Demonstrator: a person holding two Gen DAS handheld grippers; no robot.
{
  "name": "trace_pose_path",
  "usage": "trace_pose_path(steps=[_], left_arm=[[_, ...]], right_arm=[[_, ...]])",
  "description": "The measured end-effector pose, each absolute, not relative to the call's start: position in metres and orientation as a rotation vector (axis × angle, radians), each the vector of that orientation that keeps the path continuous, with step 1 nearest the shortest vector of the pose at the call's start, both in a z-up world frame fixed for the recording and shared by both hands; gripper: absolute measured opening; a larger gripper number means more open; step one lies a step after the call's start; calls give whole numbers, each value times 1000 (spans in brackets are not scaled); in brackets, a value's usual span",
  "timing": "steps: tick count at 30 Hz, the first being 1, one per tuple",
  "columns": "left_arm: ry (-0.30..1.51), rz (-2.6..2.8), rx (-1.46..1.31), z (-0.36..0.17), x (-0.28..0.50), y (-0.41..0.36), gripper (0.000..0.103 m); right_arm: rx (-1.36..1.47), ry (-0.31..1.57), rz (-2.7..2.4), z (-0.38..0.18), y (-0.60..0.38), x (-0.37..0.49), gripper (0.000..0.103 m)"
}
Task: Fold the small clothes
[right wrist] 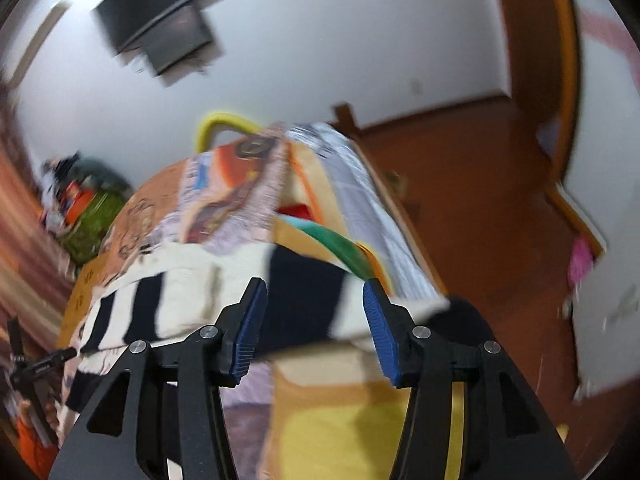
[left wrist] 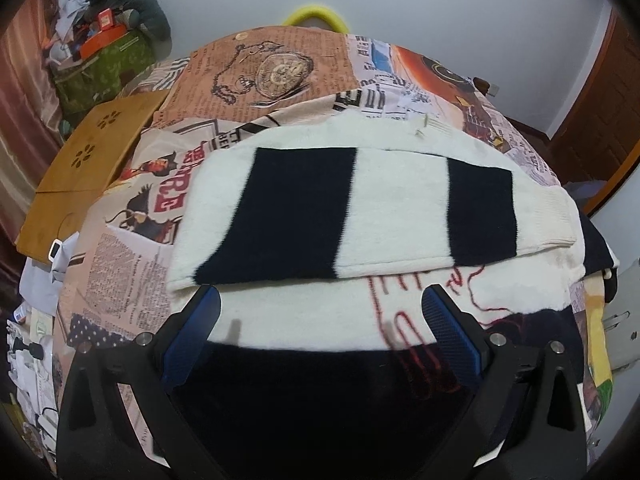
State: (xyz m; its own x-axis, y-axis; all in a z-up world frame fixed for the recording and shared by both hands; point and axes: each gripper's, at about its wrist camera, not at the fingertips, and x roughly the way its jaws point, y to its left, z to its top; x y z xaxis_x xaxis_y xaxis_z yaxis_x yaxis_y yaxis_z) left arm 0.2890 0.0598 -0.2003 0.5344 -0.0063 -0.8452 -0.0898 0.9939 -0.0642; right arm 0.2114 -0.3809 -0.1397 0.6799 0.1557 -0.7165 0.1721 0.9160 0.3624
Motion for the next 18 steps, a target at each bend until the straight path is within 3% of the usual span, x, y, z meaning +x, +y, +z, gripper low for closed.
trace_pose_path(steps=[9,18], left_arm=[[1008,19,-38,-190,299,14,102],[1015,10,26,-193,303,-7,102]], right_arm=[[698,911,-49,-185,-436,228,50],[736,987,-19,-221,-435,259,50]])
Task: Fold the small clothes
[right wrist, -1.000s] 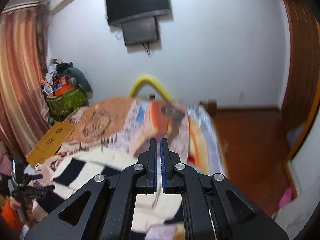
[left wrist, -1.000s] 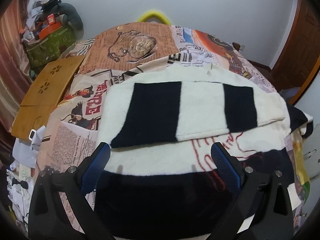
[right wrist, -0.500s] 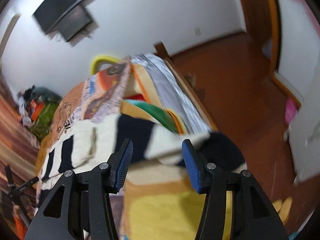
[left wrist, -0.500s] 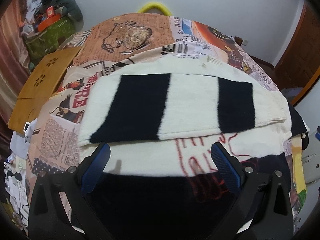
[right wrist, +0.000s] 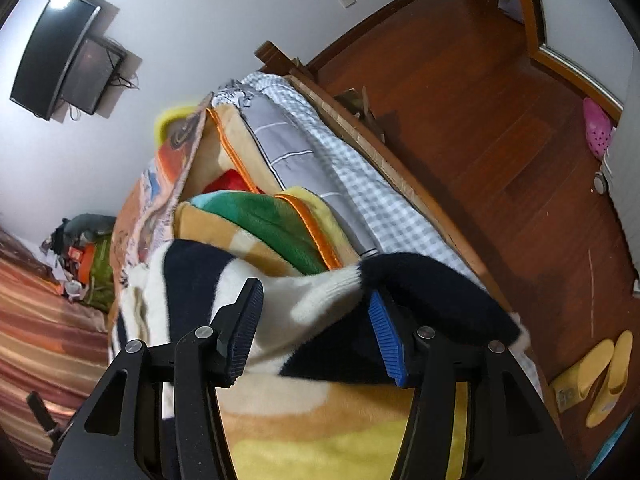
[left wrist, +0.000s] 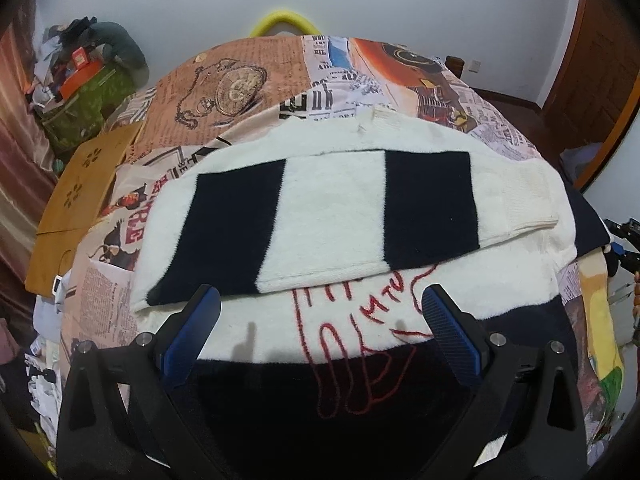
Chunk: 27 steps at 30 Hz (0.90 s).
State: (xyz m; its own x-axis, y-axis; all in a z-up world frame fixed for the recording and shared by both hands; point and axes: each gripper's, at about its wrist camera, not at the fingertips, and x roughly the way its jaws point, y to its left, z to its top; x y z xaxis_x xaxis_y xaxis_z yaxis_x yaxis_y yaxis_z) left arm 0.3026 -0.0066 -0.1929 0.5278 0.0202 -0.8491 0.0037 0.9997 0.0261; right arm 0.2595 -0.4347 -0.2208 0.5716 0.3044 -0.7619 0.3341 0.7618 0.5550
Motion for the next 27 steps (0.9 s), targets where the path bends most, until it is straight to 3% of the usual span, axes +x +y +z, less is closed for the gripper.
trace_pose_path(steps=[1,2,3,4,15,21,27], left_arm=[[1021,8,23,-195,302,-7,102],[1025,8,23,-197,302,-6,102],[1027,10,24,-198,302,-6,102],[1027,13,26,-200,301,-5,102],[1032,34,-48,-211,293,28,102],[1016,54,-70,-209,283,50,101],[1004,79,-102,-206,270,72,102]], right_arm=[[736,985,-14,-224,-434,261,44],[735,985,-2,-225,-434,259,23],[727,996,14,-227,-431,262,12],[714,995,17,-225,-431,263,8],[372,796,76,-112,-387,266,6],[232,633,237,-28,-309,279,6],[24,623,469,-27,-176,291,6]])
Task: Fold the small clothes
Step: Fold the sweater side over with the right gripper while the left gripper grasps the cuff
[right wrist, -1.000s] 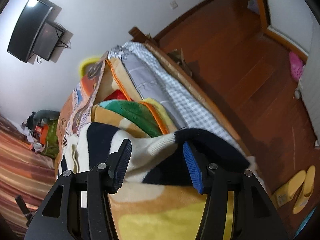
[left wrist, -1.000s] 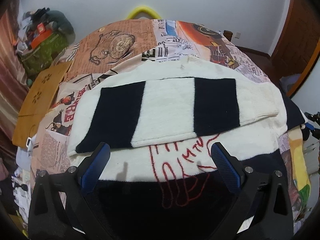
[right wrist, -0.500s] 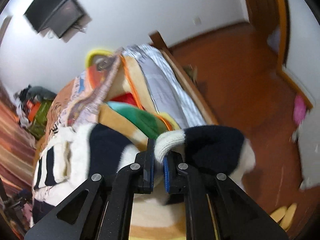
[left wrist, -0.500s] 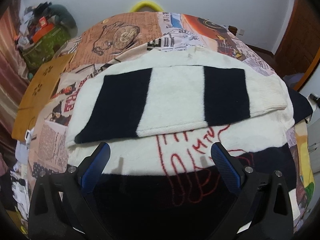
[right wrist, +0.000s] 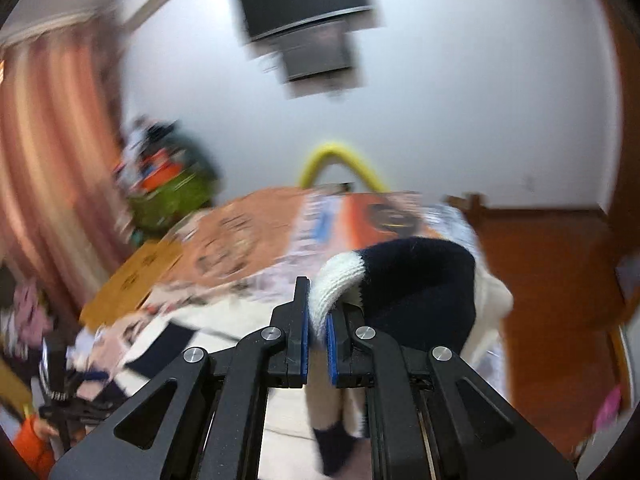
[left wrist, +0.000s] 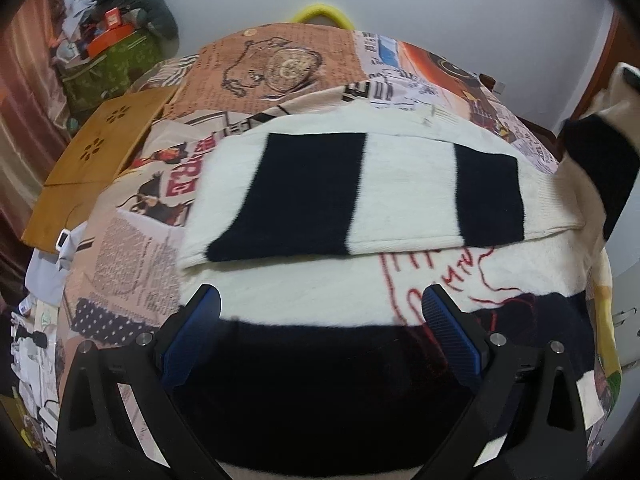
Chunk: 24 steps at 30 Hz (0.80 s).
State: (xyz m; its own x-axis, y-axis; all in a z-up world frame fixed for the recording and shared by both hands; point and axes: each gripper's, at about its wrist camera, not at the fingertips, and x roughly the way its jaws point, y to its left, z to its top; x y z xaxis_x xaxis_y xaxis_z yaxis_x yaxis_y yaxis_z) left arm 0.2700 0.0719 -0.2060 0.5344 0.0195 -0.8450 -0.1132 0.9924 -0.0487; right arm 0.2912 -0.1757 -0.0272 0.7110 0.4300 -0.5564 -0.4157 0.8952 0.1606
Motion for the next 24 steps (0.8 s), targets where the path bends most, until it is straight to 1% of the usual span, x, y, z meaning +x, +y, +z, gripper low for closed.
trace_pose_path(steps=[2,4,6,9,11,12,14,16,20,21,22,24], left_arm=[[1001,88,-113,-205,266,79,102],[1001,96,-123,-204,262,86,102],[999,102,-129,-202,259,91,102],[1000,106,-134,-202,257,96,102],[1003,102,-135,-201,259,95,102],[1004,98,-133,-201,260,93,102],[1006,86,-123,-200,266,86,101],[1004,64,-102,-197,273,74,101],[982,2,-50,-183,289,39,102],[975,-37,-39,-178,296,25,102],[970,-70,-37,-175,300,17,102],[975,-119,-28,-171,316,-4,102]], right_arm=[[-26,679,539,-53,-138,292,6],[-72,777,602,-91,-102,297,7],[-117,873,652,-133,-77,293,8],[-209,1019,699,-181,-56,281,10],[-251,1061,706,-192,-56,268,19],[-251,1071,711,-195,-62,263,22],[-215,1058,712,-191,-78,255,34],[-151,1037,694,-179,-105,251,41],[-38,989,625,-158,-148,249,43],[-32,960,581,-151,-162,248,45],[-41,934,542,-147,-168,246,49],[-51,885,483,-140,-186,242,52]])
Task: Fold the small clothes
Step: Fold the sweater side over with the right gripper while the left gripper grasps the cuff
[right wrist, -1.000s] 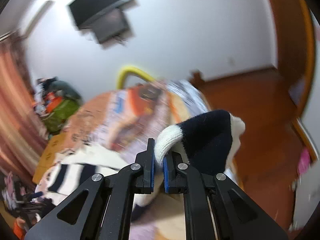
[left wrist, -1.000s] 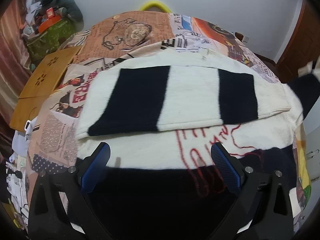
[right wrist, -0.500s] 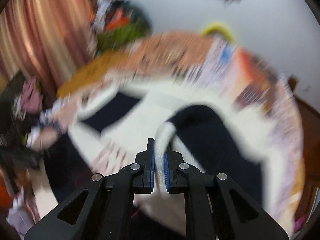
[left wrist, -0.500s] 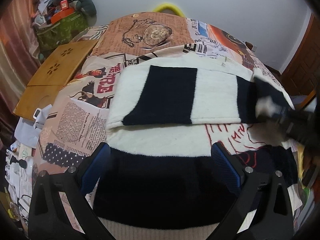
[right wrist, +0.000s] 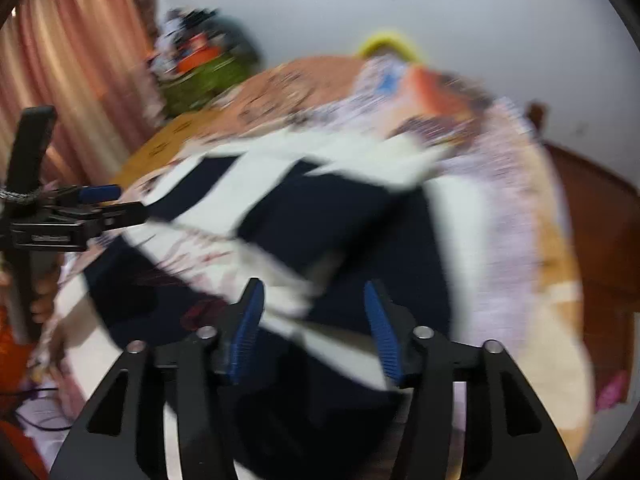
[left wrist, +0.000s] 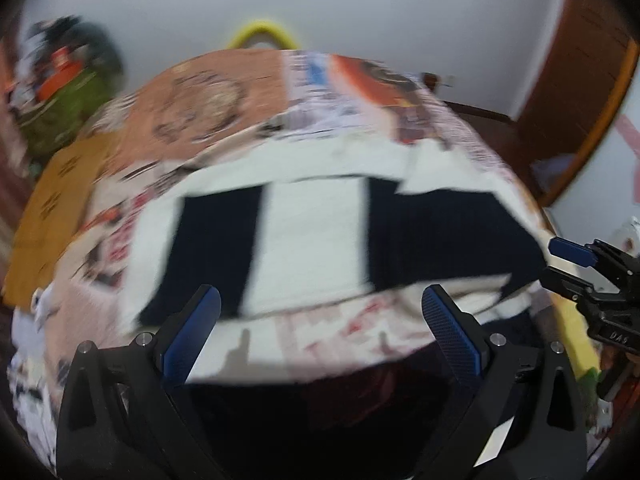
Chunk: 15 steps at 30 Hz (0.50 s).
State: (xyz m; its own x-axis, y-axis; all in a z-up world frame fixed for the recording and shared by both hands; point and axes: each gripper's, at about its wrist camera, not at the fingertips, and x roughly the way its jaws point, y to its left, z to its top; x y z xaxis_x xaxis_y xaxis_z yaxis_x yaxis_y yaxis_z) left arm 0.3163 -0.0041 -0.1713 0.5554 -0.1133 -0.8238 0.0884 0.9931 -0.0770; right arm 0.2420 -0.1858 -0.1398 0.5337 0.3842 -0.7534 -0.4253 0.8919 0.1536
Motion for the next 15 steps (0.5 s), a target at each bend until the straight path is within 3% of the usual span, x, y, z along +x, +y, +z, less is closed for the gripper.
trace_pose_path(steps=[10,15], left_arm=[[1040,-159,157,-200,425,-88,102],[1096,-204,106,-218,472,-104,102]], right_arm=[[37,850,386,-149,-229,250,52],[39,862,382,-162,-233,255,52]])
